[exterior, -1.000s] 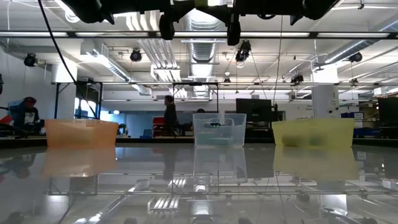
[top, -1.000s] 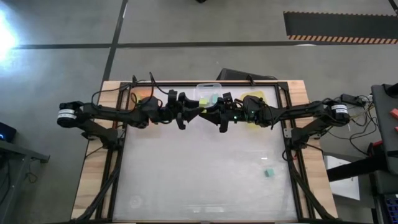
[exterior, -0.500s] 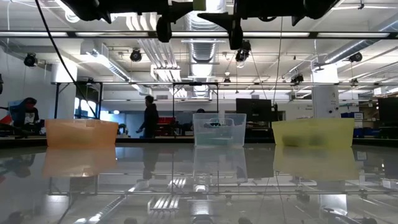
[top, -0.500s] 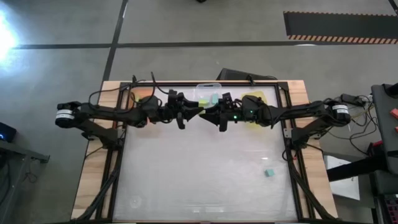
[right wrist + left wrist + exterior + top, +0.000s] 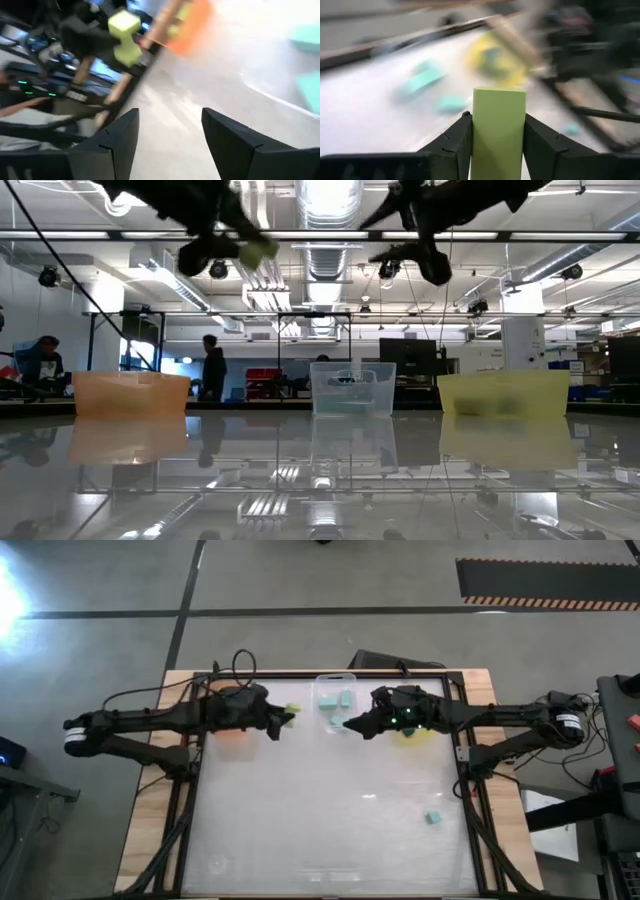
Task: Sort & place blocks by color
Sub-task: Put the light green block into the orange bin
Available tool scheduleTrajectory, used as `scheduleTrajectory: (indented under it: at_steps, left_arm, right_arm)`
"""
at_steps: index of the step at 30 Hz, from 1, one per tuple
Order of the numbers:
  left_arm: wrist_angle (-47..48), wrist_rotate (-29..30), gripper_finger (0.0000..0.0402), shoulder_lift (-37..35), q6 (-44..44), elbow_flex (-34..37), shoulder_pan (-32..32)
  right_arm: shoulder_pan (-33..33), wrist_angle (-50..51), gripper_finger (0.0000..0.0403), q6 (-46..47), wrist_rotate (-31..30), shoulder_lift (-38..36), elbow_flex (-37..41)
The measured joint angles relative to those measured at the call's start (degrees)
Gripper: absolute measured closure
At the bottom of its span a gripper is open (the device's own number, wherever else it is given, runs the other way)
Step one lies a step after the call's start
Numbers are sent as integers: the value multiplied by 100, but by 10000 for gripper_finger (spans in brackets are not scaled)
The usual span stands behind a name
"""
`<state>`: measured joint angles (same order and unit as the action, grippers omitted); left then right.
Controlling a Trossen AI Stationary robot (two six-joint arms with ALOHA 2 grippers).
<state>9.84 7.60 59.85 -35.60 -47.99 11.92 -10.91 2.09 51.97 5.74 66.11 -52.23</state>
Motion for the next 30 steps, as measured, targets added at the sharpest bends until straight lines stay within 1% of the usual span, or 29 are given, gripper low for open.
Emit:
scheduleTrajectory:
  at_steps: [3,4,8,10,13,17,19,21,23,27,30]
  left_arm:
    - [1324,593,283,-167,-854,0,167]
    - [1714,685,283,-202,-1146,2,226]
    - [2801,728,283,-259,-1793,-24,342]
    - [3060,728,283,-253,-1930,-92,348]
    - [3292,730,283,-257,-1956,-202,350]
    - [3355,753,283,-224,-1954,-353,352]
    - [3566,770,283,-193,-1954,-459,389]
    - [4059,782,283,-98,-1952,-665,444]
    - [4834,820,283,68,-1906,-963,526]
    - [6219,1114,283,501,-1617,-1666,689]
    - [6680,1353,283,819,-1252,-2073,821]
  right_arm:
    - [-21,473,202,13,10,-75,0]
    - [-19,550,203,14,14,-81,0]
    - [-19,556,210,71,17,-77,0]
    - [-19,550,211,105,15,-75,0]
    - [-19,552,211,114,17,-75,0]
    - [-19,554,211,111,17,-75,0]
    - [-17,554,211,115,17,-75,0]
    - [-17,554,211,114,17,-75,0]
    - [-17,557,211,115,17,-75,0]
    - [-17,561,211,115,17,-75,0]
    - [-17,565,211,110,17,-73,0]
